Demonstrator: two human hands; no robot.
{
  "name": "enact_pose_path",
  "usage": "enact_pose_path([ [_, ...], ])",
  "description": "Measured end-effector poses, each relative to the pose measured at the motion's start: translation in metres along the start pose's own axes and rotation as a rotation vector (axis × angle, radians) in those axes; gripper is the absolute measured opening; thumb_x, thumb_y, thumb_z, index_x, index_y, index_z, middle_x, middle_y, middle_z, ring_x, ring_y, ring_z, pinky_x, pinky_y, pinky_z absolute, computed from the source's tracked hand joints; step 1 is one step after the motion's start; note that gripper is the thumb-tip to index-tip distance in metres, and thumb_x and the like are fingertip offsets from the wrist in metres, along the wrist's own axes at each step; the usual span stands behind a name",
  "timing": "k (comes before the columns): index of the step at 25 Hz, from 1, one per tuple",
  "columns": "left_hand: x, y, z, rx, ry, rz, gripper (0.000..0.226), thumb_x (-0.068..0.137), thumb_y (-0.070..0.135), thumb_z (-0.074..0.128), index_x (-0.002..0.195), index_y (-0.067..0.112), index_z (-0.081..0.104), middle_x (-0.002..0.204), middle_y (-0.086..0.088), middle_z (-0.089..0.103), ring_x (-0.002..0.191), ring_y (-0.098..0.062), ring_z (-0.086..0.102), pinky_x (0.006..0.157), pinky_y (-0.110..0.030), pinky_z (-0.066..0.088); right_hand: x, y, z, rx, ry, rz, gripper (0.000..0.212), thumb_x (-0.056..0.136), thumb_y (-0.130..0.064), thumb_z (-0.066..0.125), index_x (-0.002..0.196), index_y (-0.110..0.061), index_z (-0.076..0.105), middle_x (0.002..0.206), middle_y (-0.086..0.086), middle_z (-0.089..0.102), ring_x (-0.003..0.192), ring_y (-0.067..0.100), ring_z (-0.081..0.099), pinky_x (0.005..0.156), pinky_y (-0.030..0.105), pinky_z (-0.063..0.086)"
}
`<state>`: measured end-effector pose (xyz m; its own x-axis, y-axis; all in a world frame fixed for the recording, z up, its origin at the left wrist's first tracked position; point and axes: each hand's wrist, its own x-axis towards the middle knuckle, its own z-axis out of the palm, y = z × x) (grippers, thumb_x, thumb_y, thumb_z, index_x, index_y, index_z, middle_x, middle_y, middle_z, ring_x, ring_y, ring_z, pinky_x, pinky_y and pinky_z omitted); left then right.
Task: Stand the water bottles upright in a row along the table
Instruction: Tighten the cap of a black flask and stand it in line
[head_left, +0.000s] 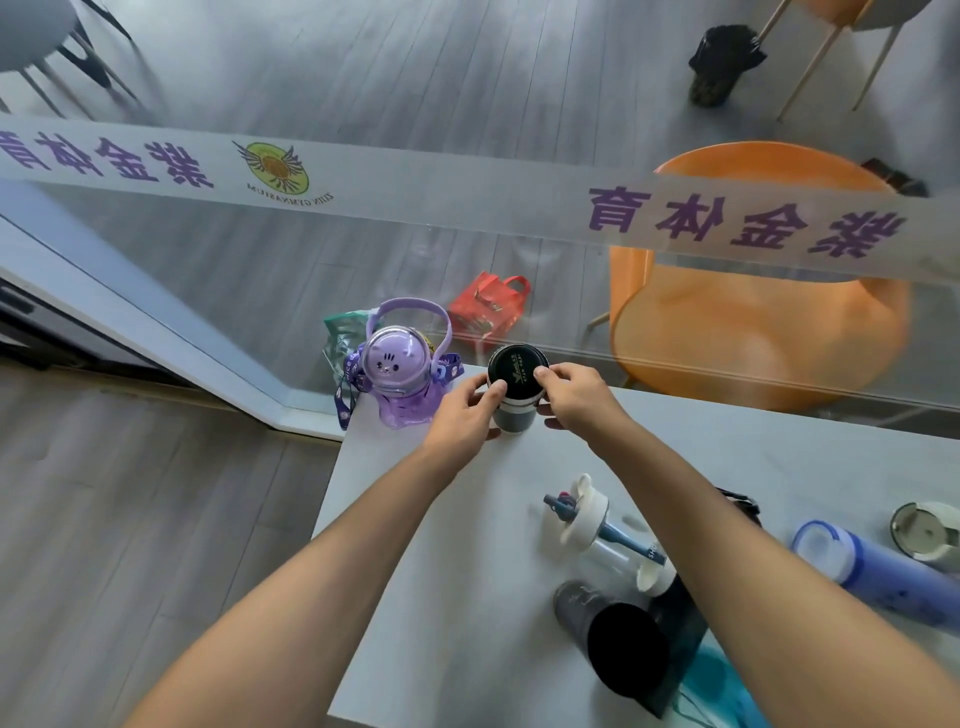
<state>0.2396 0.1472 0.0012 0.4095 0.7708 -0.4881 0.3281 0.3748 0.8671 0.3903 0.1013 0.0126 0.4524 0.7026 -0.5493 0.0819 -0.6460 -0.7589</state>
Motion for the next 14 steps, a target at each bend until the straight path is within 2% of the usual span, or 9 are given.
enact_pose_path([
  [3,0.0006,0.0007,-0.0001,0.008,0.009,-0.010,0.040,0.098,0.033,0.054,0.135,0.017,0.053,0.124,-0.006,0.062,0.114,-0.020,0.058,0.089,-0.041,0.058,0.0028,0.0027,0.0009,0.012,0.003,-0.020,0.019,0.096,-0.042,0.051,0.090,-0.027,0.061,0.101,0.008,0.071,0.099,0.030,0.069,0.091,0.054,0.056],
  [7,0.0070,0.0050,0.0011,-0.002,0.013,-0.005,0.034,0.100,0.031,0.050,0.132,0.019,0.054,0.126,-0.004,0.060,0.114,-0.019,0.056,0.089,-0.041,0.057,0.0067,0.0048,0.0037,0.028,0.012,-0.037,0.025,0.094,-0.045,0.051,0.101,-0.024,0.062,0.104,0.005,0.070,0.102,0.029,0.069,0.093,0.053,0.055],
  [14,0.0045,0.0042,0.0030,-0.039,0.033,-0.075,0.047,0.100,0.037,0.049,0.142,0.019,0.043,0.127,0.000,0.051,0.117,-0.024,0.053,0.090,-0.042,0.055,0.0003,0.0077,-0.0005,0.042,-0.011,0.001,0.055,0.091,-0.054,0.051,0.131,-0.017,0.056,0.130,0.009,0.063,0.116,0.029,0.063,0.099,0.051,0.053],
])
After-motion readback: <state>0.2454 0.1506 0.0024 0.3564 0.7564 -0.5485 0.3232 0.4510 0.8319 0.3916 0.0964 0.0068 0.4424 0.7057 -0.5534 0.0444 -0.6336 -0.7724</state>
